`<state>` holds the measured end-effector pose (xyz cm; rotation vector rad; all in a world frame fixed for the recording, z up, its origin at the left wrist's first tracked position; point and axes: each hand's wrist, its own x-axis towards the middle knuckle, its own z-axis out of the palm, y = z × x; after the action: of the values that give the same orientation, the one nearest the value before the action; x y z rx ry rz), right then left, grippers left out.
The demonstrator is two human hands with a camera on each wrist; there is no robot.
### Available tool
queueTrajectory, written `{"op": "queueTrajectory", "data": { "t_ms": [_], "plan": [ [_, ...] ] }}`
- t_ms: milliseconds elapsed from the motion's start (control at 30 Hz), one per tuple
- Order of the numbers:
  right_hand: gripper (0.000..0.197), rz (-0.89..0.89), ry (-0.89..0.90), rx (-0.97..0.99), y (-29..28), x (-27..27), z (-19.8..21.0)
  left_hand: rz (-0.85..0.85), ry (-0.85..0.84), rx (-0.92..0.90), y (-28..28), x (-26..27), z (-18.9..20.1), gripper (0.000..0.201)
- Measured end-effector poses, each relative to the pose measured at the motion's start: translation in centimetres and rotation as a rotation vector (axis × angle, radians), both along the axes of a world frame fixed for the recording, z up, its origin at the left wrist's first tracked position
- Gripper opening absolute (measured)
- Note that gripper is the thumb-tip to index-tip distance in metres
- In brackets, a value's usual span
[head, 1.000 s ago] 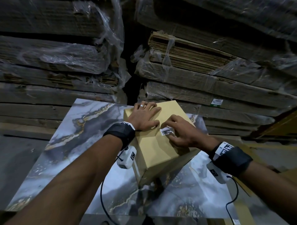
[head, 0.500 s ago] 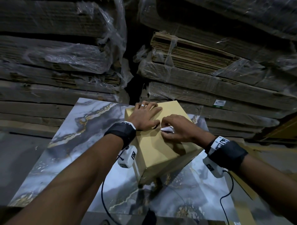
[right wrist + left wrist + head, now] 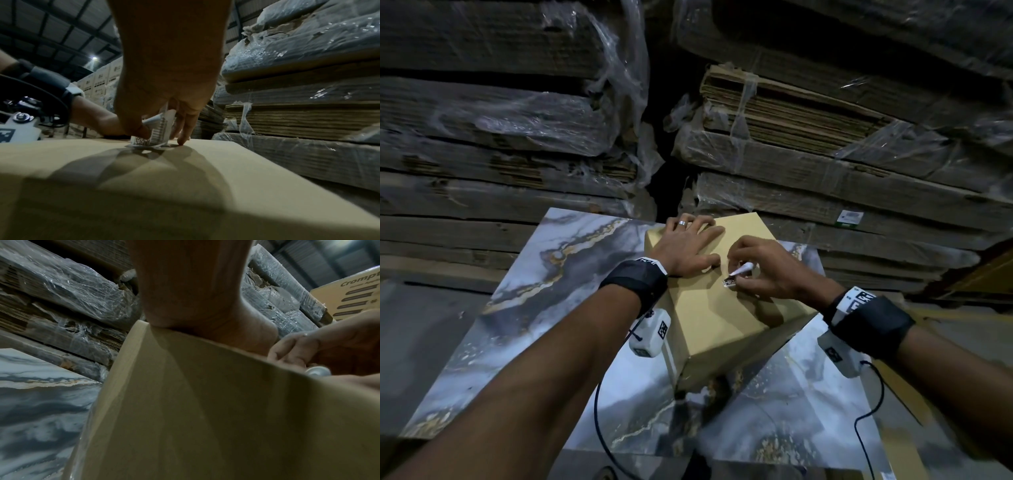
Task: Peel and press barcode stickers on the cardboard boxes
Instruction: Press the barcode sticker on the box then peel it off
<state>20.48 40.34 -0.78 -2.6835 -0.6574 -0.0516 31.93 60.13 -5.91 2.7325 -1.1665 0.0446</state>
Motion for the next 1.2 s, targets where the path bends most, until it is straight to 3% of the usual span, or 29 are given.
{"op": "queueTrajectory", "data": {
  "t_ms": [67, 333, 533, 1200],
  "plan": [
    [0.008, -0.042, -0.007, 0.092, -0.3, -0.2, -0.2, 0.006, 0.003, -0.005, -0.1, 0.0, -0.1, 0.076],
    [0.019, -0.19, 0.162, 0.253, -1.1, 0.3, -0.6, 0.0, -0.019, 0.003, -0.1, 0.2, -0.3, 0.084],
    [0.019, -0.202, 0.299, 0.262, -1.5, 0.6, 0.2, 0.004, -0.028, 0.027, -0.1, 0.4, -0.3, 0.088],
    [0.017, -0.247, 0.474, 0.36, -2.2, 0.4, 2.1, -0.001, -0.031, 0.037, 0.0, 0.3, -0.2, 0.079]
  ]
}}
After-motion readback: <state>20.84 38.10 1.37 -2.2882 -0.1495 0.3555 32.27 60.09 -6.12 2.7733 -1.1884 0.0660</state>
